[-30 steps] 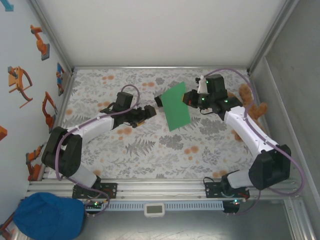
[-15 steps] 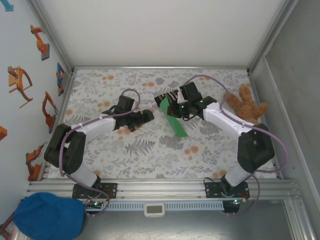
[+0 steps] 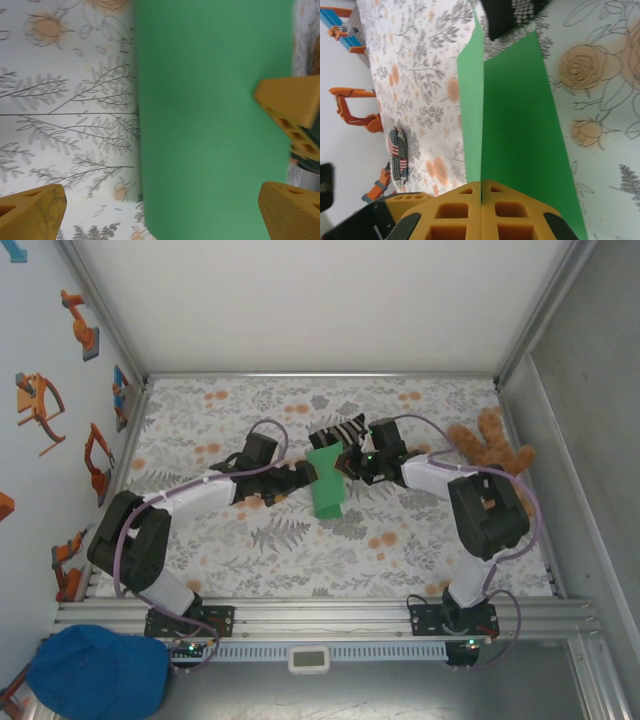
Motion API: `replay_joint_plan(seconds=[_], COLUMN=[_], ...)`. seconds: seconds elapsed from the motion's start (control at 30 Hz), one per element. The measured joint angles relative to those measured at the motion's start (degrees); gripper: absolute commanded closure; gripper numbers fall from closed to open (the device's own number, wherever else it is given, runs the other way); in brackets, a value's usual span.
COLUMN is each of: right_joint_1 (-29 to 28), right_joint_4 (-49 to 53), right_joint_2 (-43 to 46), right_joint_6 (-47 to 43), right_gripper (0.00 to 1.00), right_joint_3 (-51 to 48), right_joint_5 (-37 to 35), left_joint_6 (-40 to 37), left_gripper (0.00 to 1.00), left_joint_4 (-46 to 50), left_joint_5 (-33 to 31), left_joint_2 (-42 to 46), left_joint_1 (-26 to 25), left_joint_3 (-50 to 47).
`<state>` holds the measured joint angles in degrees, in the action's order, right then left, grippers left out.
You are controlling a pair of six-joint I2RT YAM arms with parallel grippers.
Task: Fold a paper plane with a square sheet of paper (pick it up from the middle)
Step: First fold in half a square sheet of paper at the center of the table.
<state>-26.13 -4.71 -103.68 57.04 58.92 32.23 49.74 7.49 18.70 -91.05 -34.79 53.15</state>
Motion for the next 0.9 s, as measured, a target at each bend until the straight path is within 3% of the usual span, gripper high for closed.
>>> replay_joint_plan(seconds=[0.33,0.5,0.9], right_joint_1=[0.13,0.04,-0.37], right_joint_4=[-1.25,-1.57,-1.84], right_joint_2=[-4.74,-6.64,-8.81], right_joint_6=[-1.88,-3.08,-4.61], right_gripper=[1.0,1.0,1.0], right_joint_3=[0.09,0.63,3.23], right_joint_5=[2.84,4.28,5.79], left_joint_6=[1.55,2.6,5.62], left_gripper=[0.12,0.24,0.41], left_joint_4=[0.09,0.42,-0.5], left_joint_5=[-0.31,-0.7,-2.32], left_joint_2=[-5.77,-8.74,-13.92], left_joint_1=[-0.42,-0.44,-2.67], left_joint_3=[2.69,4.13,6.01])
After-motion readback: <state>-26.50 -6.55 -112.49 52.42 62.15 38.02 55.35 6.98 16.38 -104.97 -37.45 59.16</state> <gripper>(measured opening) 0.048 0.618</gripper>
